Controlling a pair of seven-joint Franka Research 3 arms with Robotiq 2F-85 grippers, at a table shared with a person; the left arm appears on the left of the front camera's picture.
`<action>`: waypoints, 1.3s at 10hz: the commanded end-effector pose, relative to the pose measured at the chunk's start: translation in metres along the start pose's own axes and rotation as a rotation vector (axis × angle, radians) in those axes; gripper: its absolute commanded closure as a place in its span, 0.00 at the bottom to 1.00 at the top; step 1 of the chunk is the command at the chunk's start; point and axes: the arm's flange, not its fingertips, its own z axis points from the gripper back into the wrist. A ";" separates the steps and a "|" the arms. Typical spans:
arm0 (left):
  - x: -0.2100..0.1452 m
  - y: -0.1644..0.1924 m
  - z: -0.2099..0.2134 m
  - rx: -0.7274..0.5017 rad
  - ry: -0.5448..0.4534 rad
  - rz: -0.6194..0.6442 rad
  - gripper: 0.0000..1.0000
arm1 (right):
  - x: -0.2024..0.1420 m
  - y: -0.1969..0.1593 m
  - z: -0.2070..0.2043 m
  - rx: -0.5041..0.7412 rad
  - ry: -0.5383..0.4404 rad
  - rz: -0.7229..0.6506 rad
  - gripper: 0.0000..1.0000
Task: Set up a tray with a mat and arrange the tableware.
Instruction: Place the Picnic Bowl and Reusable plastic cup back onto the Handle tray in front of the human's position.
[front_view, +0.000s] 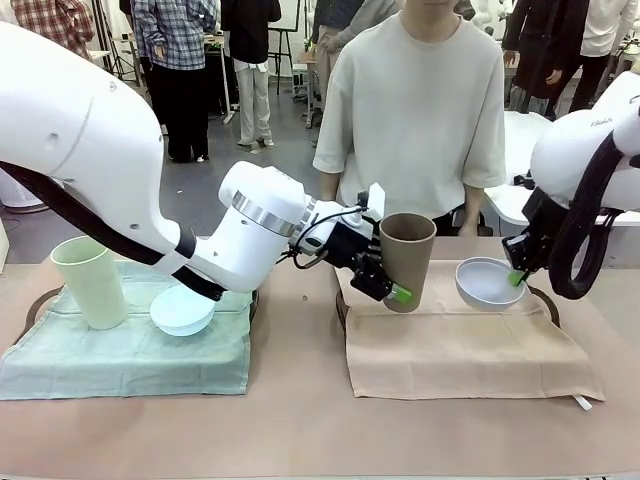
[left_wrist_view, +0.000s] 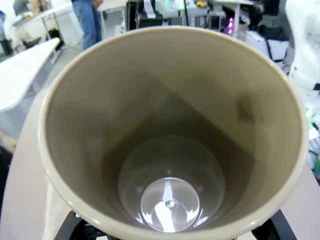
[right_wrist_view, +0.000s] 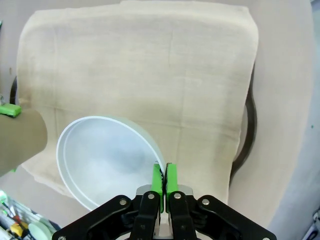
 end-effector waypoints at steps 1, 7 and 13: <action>0.007 0.002 0.005 0.017 -0.053 -0.017 0.18 | -0.003 0.001 0.003 0.003 -0.017 0.025 0.96; -0.013 0.007 -0.010 -0.009 -0.004 -0.008 0.18 | 0.004 -0.009 -0.022 -0.002 0.027 0.011 0.96; -0.038 0.019 -0.031 -0.040 0.022 0.012 0.18 | 0.012 -0.015 -0.060 0.028 0.064 0.021 0.96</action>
